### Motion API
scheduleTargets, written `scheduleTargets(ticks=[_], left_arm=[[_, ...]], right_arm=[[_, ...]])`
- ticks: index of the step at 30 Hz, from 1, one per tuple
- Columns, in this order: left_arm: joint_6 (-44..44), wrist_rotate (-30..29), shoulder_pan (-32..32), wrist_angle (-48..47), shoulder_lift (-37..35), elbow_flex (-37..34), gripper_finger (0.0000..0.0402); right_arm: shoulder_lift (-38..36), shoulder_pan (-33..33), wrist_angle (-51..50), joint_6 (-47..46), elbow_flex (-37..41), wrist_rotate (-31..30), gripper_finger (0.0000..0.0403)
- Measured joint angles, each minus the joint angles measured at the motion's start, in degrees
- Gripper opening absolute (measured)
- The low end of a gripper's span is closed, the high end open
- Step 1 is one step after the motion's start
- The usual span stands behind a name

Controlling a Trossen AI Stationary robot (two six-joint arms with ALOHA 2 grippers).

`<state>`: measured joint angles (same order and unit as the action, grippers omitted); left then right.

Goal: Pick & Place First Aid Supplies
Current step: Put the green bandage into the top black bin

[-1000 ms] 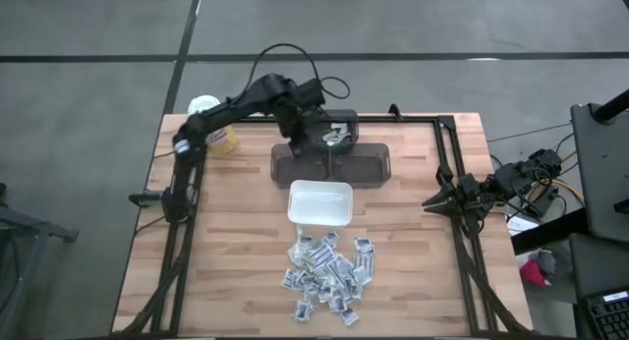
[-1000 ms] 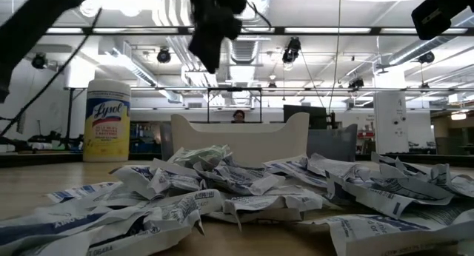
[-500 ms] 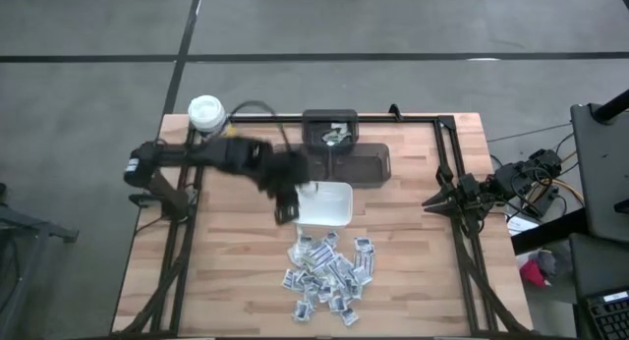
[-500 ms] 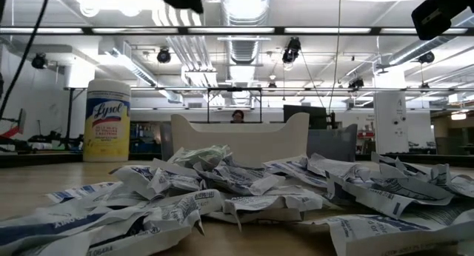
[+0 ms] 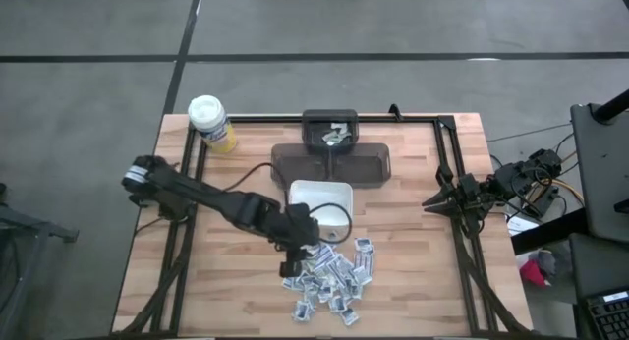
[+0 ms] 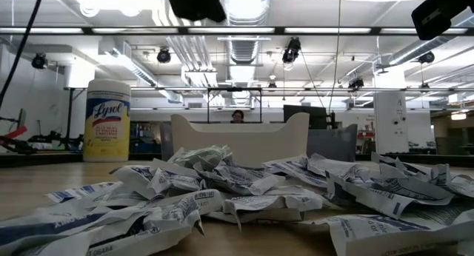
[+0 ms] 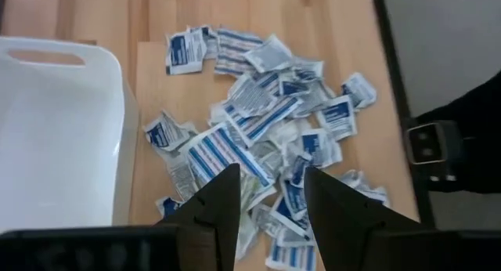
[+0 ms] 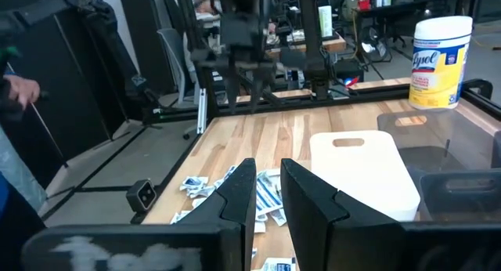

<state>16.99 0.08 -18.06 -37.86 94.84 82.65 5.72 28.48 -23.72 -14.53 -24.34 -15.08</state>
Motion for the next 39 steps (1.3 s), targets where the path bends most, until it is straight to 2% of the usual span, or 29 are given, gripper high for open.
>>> scheduleTargets(ticks=[4, 12, 19, 39], left_arm=[[-1.8, 0.2, 0.2, 1.2, 2.5, -2.3, 0.0135], [-7.6, 0.3, 0.6, 0.2, 8.1, -2.4, 0.0135], [-8.3, 0.5, 0.8, 0.1, 11.6, -2.4, 0.0135], [-5.4, 1.6, 0.8, 0.9, 12.5, -4.3, 0.0135]], right_arm=[[0.0, 0.0, 0.0, 0.0, 0.0, 0.0, 0.0059], [0.0, 0.0, 0.1, 0.0, 0.0, 0.0, 0.0059], [0.0, 0.0, 0.0, 0.0, 0.0, 0.0, 0.0059], [0.0, 0.0, 0.0, 0.0, 0.0, 0.0, 0.0059]])
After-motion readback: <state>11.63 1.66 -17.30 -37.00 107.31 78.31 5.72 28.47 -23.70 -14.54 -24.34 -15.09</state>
